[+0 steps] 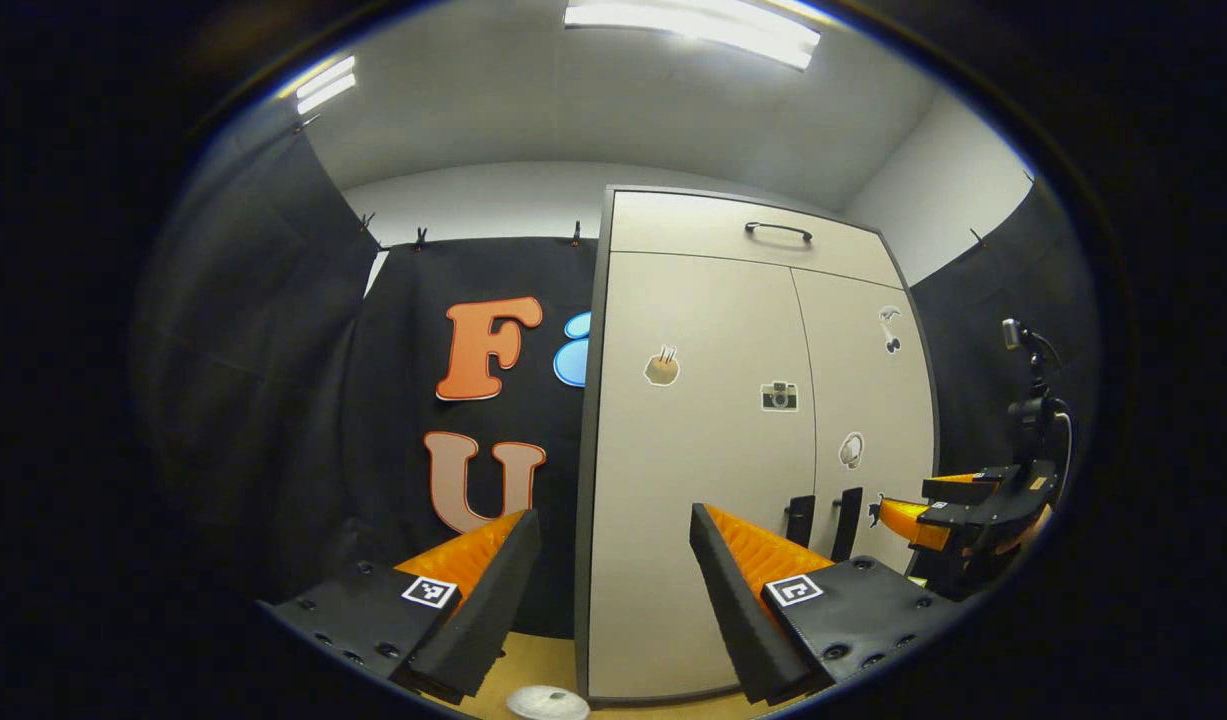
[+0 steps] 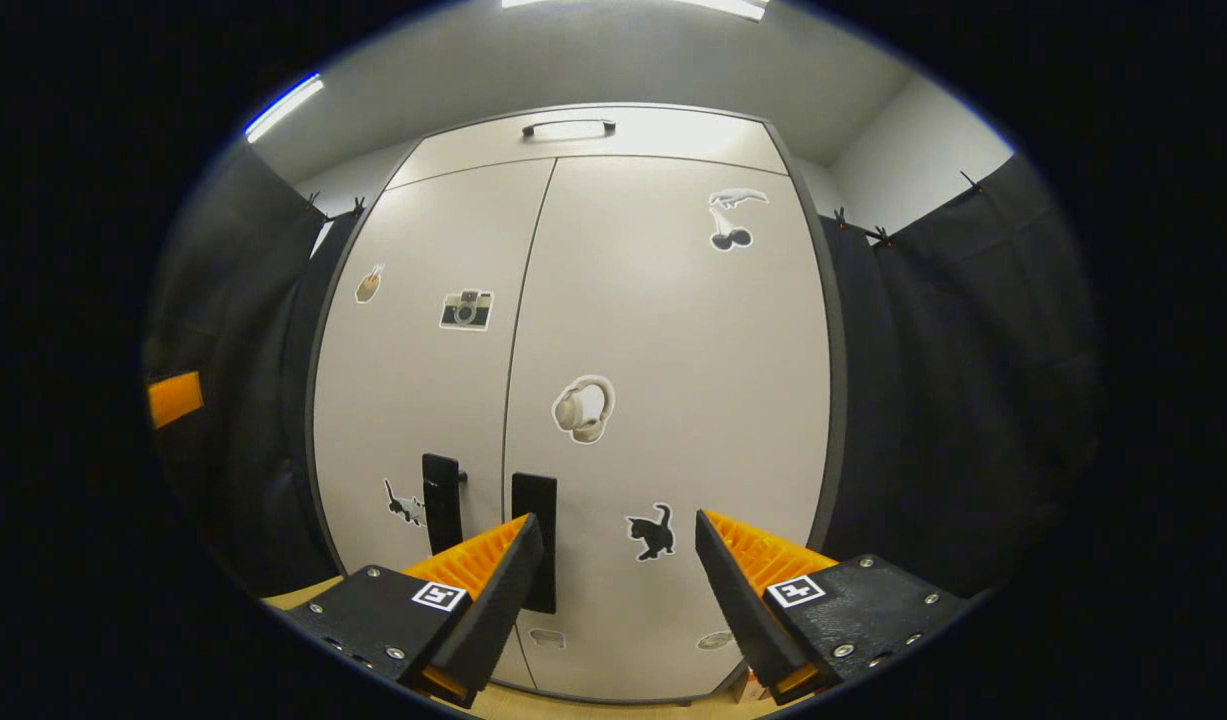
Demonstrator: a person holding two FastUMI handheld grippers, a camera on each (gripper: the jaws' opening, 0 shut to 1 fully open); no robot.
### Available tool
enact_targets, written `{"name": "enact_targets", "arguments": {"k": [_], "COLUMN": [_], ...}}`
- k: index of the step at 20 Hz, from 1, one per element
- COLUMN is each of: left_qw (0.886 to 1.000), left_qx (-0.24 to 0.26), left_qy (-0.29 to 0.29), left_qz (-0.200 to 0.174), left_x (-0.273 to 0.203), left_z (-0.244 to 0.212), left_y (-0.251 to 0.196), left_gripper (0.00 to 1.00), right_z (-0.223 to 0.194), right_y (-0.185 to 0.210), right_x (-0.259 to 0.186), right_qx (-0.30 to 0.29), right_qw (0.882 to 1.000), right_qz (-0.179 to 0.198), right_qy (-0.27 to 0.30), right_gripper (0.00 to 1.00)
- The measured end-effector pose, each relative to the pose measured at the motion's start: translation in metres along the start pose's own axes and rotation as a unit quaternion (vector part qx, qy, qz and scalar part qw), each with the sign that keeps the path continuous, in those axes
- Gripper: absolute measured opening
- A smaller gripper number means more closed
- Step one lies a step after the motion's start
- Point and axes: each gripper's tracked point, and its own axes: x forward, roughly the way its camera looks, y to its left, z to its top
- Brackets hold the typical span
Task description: Open the right door of the double-door shoe cabinet with the right hand, and open the left door with the left hand.
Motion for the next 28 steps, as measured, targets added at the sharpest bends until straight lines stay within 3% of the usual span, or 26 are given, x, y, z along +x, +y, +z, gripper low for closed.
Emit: {"name": "enact_targets", "arguments": {"k": [4,9,13,15,18,22,28], "left_qw": [1.0,0.999,0.999,1.0,1.0,0.999,0.999], "left_qx": [-0.004,-0.017,-0.017,-0.01,-0.006,-0.008,-0.012], "left_qy": [0.013,0.025,0.029,0.028,0.027,0.037,0.047], "left_qz": [0.008,0.014,0.006,0.006,0.01,0.016,0.008], "left_x": [0.003,0.007,0.006,0.005,0.003,-0.002,-0.017], "left_z": [-0.01,-0.022,-0.024,-0.023,-0.021,-0.023,-0.029], "left_y": [0.023,0.037,0.036,0.036,0.036,0.037,0.022], "left_gripper": [0.96,0.96,0.96,0.96,0.96,0.96,0.96], "right_z": [-0.026,-0.026,-0.027,-0.028,-0.035,-0.05,-0.051], "right_y": [0.019,0.033,0.046,0.035,0.037,0.044,0.048], "right_x": [0.026,0.028,0.032,0.041,0.049,0.056,0.056], "right_qx": [-0.002,0.023,0.042,0.046,0.071,0.115,0.117], "right_qw": [0.999,0.998,0.996,0.997,0.995,0.986,0.985], "right_qz": [0.01,0.027,0.045,0.015,0.013,0.011,0.013], "right_qy": [0.045,0.049,0.057,0.053,0.071,0.122,0.125], "right_gripper": [0.89,0.71,0.67,0.68,0.65,0.54,0.3]}}
